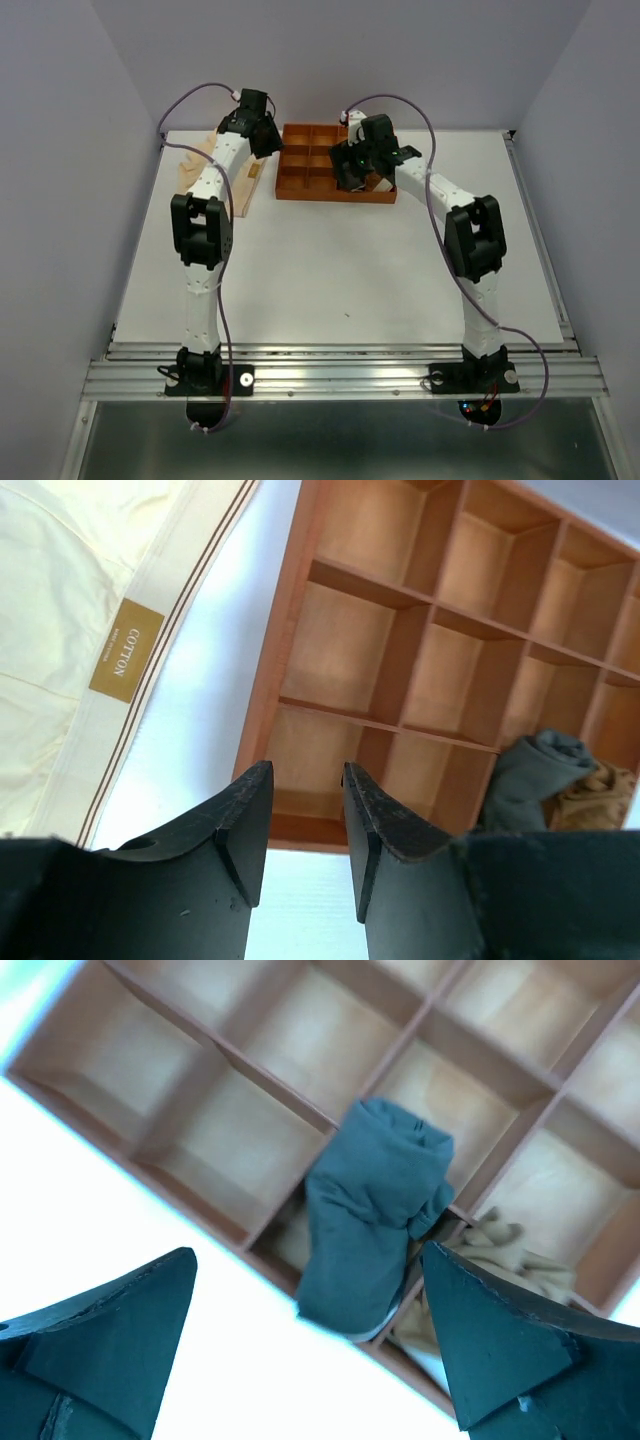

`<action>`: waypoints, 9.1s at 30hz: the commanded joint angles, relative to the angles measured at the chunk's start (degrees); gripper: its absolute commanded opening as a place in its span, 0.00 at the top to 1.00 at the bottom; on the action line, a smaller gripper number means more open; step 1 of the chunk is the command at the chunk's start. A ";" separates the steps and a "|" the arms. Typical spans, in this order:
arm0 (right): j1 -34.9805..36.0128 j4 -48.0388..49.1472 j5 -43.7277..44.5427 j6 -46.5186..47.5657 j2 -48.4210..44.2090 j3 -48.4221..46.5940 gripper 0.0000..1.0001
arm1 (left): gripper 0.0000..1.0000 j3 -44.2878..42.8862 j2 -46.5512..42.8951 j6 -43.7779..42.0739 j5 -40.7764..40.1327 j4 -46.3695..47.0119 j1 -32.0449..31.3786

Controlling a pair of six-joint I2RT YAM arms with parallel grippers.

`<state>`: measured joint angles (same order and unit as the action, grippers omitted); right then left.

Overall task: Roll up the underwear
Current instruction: Place the rolled underwear into the container, then move the underwear to the center of the board, then fold the underwear

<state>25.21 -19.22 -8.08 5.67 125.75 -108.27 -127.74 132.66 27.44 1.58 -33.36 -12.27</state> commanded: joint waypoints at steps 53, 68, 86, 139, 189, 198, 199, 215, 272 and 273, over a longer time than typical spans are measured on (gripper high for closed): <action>0.01 29.59 11.69 -25.44 -59.49 65.28 0.00 | 0.63 91.19 -40.66 31.97 11.25 20.97 -20.74; 3.08 26.88 5.70 -20.26 -63.52 67.84 0.00 | 0.58 63.33 -33.41 20.38 3.35 10.89 -37.21; 46.47 5.52 27.02 -10.16 -51.69 59.41 0.00 | 0.48 77.46 -58.40 23.28 -13.54 -4.00 -5.67; 62.24 12.73 32.78 0.30 -37.87 61.69 0.59 | 1.00 82.74 -55.41 25.65 -9.05 0.32 -4.25; 45.37 22.47 2.81 -13.22 -46.39 69.77 0.96 | 1.00 68.15 -49.34 28.63 -16.62 -18.06 -4.08; 44.57 23.44 1.92 -13.05 -44.98 69.60 0.96 | 0.58 69.82 -48.29 26.96 -17.04 -15.68 -4.52; 44.57 23.44 1.84 -13.05 -44.90 69.60 0.96 | 0.55 69.91 -47.85 27.31 -17.58 -15.77 -3.64; 44.57 23.27 2.45 -12.79 -44.72 69.68 0.96 | 0.52 73.85 -36.77 23.53 -15.56 -0.57 1.11; 16.45 25.02 -13.63 -25.80 -45.60 69.25 0.99 | 1.00 29.40 -23.86 19.85 -18.20 -25.61 0.41; 15.84 25.02 -13.89 -25.80 -45.42 69.07 0.99 | 1.00 27.48 -22.63 19.67 -17.93 -26.05 0.32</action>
<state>42.28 3.64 -22.85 -21.19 80.82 -37.04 -94.24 108.40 47.40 -16.40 -58.50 -11.68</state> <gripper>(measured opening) 0.079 0.024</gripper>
